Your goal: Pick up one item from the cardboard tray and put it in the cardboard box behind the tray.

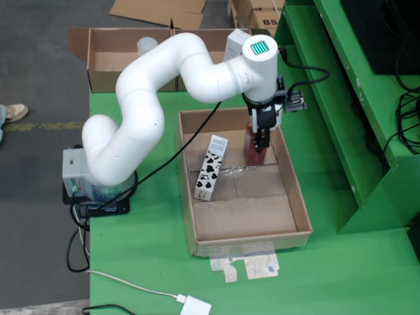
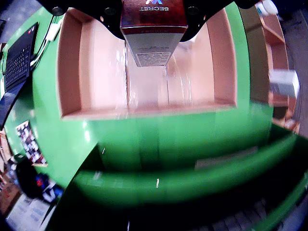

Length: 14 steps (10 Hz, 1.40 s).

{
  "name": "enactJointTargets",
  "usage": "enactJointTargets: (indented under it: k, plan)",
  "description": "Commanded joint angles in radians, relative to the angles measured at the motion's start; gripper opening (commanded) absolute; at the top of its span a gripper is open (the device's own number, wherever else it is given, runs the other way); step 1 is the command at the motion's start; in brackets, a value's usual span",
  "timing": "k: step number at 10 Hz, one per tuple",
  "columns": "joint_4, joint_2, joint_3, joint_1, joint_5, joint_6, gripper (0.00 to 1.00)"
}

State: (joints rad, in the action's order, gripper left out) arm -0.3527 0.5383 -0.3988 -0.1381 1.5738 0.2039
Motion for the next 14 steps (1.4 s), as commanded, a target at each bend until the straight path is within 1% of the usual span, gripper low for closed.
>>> enactJointTargets:
  k: [1, 2, 6, 8, 10, 11, 12, 13, 14]
  plan:
    - [0.143, -0.055, 0.399, -0.027, -0.056, 0.018, 0.00]
    - [0.197, -0.054, 0.399, -0.035, -0.077, 0.012, 0.00]
    - [0.207, -0.076, 0.399, -0.046, -0.091, 0.014, 0.00]
    - [0.113, -0.101, 0.399, -0.064, -0.060, 0.013, 0.00]
    - [0.113, -0.101, 0.399, -0.064, -0.060, 0.013, 0.00]
    - [-0.040, -0.125, 0.399, -0.196, -0.082, 0.005, 0.00]
    - [-0.040, -0.125, 0.399, -0.196, -0.082, 0.005, 0.00]
    - [-0.117, -0.140, 0.399, -0.332, -0.112, 0.007, 0.00]
    - [-0.117, -0.140, 0.399, -0.332, -0.112, 0.007, 0.00]
